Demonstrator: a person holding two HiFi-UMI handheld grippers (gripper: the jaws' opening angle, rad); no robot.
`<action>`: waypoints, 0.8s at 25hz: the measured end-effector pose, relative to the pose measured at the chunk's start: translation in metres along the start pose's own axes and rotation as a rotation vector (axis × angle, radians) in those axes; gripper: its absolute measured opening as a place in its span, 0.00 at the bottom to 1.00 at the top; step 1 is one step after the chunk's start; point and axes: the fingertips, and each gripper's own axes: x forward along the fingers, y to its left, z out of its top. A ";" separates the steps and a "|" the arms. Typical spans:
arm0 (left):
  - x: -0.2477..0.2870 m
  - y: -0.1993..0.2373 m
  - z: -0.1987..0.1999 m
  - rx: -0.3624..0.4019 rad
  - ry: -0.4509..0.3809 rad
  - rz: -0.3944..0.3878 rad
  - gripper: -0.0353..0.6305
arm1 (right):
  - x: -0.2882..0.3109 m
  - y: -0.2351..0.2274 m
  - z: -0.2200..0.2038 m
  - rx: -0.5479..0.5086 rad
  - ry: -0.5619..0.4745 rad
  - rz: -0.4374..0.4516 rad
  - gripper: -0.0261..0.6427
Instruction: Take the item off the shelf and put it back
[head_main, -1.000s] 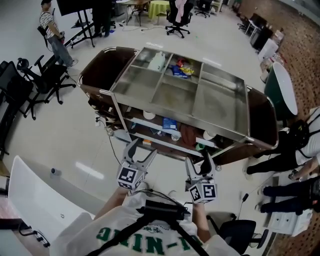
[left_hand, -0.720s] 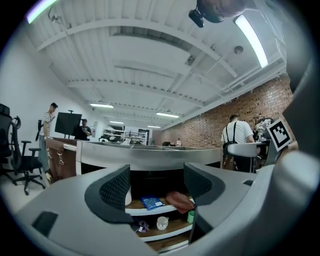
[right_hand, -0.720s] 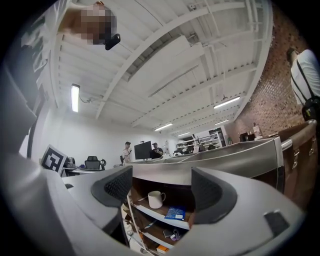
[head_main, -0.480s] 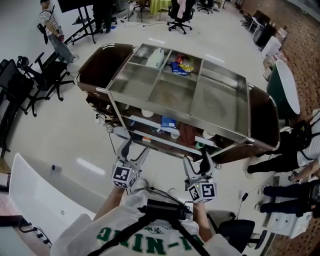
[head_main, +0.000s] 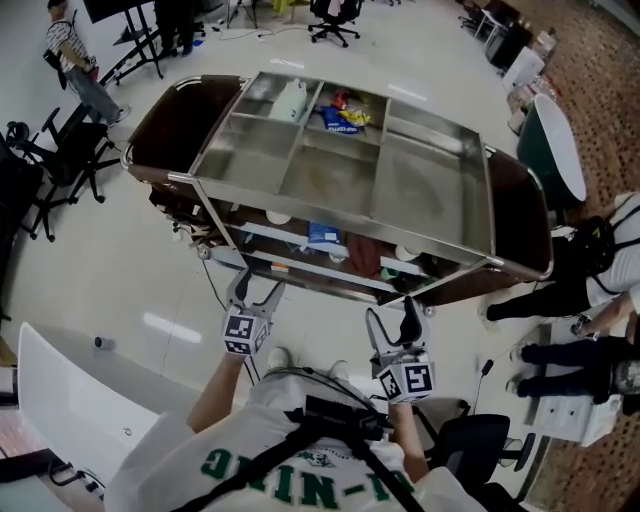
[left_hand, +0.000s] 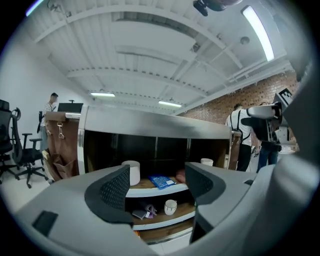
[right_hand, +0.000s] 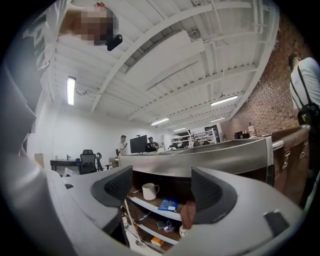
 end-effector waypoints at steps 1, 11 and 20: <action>0.009 0.005 -0.009 0.002 0.015 0.001 0.55 | -0.003 -0.002 -0.002 0.002 0.007 -0.015 0.60; 0.132 0.082 -0.079 -0.064 0.172 0.041 0.75 | -0.023 -0.008 -0.018 0.021 0.076 -0.150 0.60; 0.207 0.101 -0.091 -0.015 0.271 0.016 0.73 | -0.035 -0.004 -0.034 0.022 0.144 -0.210 0.60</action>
